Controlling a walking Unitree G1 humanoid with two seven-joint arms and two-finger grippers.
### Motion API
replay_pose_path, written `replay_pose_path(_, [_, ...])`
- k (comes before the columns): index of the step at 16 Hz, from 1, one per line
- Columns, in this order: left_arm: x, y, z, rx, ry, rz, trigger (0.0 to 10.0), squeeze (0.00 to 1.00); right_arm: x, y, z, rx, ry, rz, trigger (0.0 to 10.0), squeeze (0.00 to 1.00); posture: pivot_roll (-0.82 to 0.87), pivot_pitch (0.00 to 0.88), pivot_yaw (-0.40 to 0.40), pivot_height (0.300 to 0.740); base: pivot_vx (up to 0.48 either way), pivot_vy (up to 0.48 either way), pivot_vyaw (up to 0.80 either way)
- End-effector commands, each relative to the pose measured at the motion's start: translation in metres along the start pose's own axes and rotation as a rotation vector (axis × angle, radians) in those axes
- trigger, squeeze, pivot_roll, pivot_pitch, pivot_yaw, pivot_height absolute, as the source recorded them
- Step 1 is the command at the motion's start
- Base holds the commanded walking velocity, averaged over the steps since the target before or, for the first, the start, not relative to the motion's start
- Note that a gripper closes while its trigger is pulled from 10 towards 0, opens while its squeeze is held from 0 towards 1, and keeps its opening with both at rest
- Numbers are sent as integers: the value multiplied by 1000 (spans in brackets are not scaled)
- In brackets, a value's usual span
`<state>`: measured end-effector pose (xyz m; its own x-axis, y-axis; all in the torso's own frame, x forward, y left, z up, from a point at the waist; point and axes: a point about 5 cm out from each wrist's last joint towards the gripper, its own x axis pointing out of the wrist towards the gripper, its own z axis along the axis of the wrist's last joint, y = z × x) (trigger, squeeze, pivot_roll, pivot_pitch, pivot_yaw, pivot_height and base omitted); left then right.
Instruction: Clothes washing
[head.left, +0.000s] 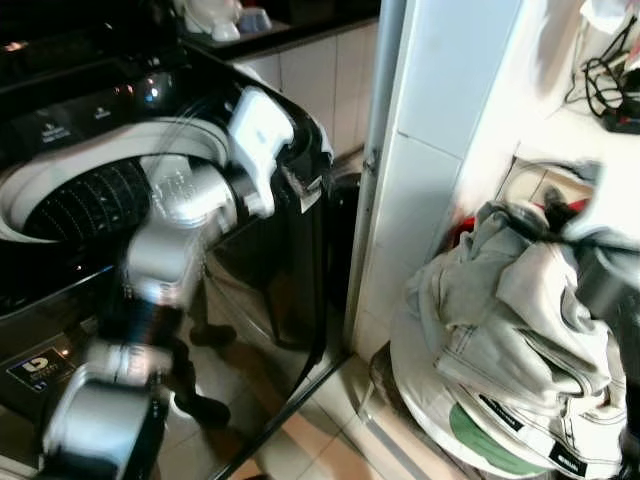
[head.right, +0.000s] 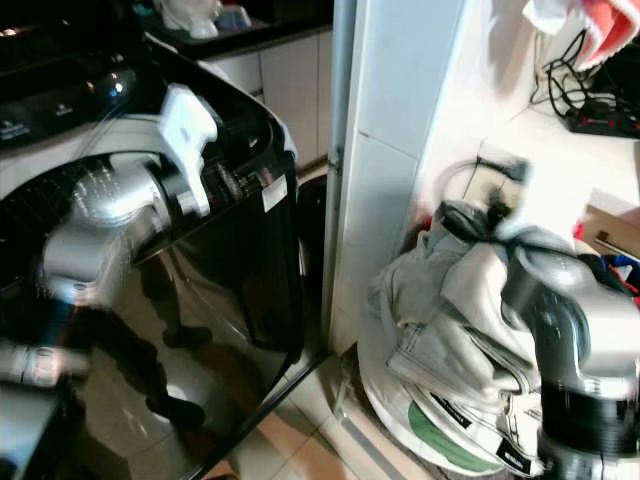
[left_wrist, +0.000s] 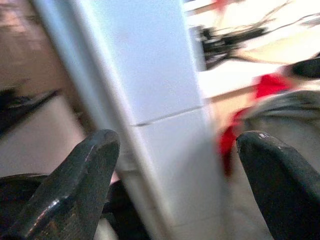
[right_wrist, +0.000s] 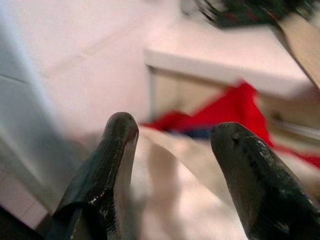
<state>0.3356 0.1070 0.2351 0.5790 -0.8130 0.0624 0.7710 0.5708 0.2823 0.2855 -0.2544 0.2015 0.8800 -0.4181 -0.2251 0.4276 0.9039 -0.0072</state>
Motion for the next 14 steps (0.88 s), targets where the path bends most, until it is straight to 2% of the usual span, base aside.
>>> replay_pose_path(1, [1,-7,8,-3,-19,-43,10000,0,-2,-9,3,22,-24,-58,10000,1000,-113,0,50,740,0,0,0])
replay_pose_path(2, [-2,-20,12,-51,-60,-83,10000,0,-3,-23,-6,45,-25,-148,10000,1000,-116,0,53,740,0,0,0])
replay_pose_path(3, [-2,-23,13,-67,-69,-92,10000,0,-3,-28,-8,51,-29,-174,10000,1000,-117,0,54,740,0,0,0])
replay_pose_path(4, [-4,-30,15,-103,-100,-103,10000,0,-1,-39,-7,103,-66,-211,10000,1000,-117,0,55,740,0,0,0])
replay_pose_path(6, [-7,-38,16,-124,-102,-107,10000,0,1,-48,-2,129,-116,-207,10000,1000,-116,0,53,740,0,0,0])
replay_pose_path(9, [-10,-43,15,-138,-86,-114,10000,0,5,-56,-6,91,-96,-197,10000,1000,-109,0,42,740,0,0,0])
replay_pose_path(10, [-10,-44,15,-139,-82,-119,10000,0,6,-56,-8,87,-84,-181,10000,957,-109,0,42,740,0,0,0])
replay_pose_path(11, [-13,-50,17,-145,-72,-163,10000,0,10,-58,-17,97,-43,-155,10000,0,-105,0,38,740,0,0,0])
replay_pose_path(14, [-18,-60,14,-168,-55,-245,10000,0,13,-64,-35,107,55,-193,10000,0,-99,0,35,740,0,0,0])
